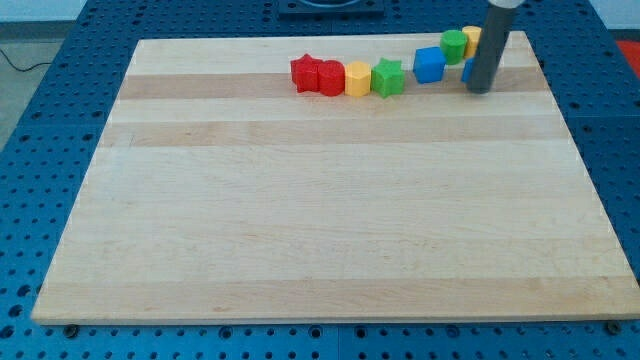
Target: Move the blue cube into a blue triangle
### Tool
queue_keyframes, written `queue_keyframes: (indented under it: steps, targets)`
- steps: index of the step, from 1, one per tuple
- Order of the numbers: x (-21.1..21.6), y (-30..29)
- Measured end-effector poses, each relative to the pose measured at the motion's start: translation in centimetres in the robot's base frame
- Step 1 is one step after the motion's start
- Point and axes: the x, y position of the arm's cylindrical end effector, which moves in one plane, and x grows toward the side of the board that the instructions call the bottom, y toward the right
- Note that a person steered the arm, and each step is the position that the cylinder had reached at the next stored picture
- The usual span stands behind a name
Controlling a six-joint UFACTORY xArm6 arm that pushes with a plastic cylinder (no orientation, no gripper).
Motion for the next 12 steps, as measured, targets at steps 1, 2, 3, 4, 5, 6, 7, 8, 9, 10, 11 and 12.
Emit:
queue_keyframes:
  steps: [1,2,3,4,5,6,7,8,9,10,11,12]
  targets:
    - [-2.3,1.4]
    - [-2.2,0.5]
    - [-0.2,-4.9]
    - [-0.4,-10.0]
    - [-0.4,-15.2]
    - [-0.7,-18.2]
    - [-0.8,-16.7]
    - [-0.8,-12.3]
    - [-1.6,-8.4]
    - [-2.2,-5.8]
    - [-2.2,-9.1]
    - [-2.4,-13.9]
